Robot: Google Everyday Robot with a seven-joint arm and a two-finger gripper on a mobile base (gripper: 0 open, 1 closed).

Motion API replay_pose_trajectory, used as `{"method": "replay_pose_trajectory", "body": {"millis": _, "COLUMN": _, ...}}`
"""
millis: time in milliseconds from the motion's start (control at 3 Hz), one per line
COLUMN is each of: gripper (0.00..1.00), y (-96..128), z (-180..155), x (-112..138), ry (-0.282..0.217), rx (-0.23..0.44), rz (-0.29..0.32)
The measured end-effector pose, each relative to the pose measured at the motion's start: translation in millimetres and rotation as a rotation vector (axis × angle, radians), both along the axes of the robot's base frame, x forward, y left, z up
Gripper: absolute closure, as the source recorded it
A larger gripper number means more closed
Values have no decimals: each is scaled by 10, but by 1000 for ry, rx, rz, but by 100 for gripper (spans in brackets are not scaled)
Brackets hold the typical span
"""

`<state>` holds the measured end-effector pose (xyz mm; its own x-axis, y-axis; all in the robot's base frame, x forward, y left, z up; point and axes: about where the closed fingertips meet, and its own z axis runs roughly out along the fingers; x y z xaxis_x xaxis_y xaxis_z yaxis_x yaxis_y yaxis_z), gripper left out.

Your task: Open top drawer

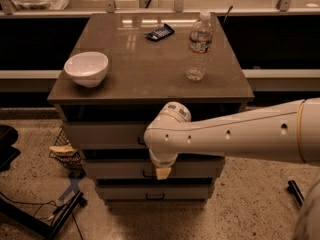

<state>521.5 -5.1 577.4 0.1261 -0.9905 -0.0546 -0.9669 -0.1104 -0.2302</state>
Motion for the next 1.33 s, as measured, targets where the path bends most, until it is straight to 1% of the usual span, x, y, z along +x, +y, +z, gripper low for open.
{"method": "replay_pose_trajectory", "body": {"millis": 667, "gripper": 85, "y": -4, "z": 22, "x": -4, "ry": 1, "rx": -1, "rz": 0}}
{"method": "replay_pose_trajectory", "body": {"millis": 1000, "gripper": 100, "y": -5, "z": 100, "x": -4, "ry": 1, "rx": -1, "rz": 0}}
{"method": "replay_pose_trajectory", "body": {"millis": 1333, "gripper": 100, "y": 14, "z": 120, "x": -14, "ry": 1, "rx": -1, "rz": 0}}
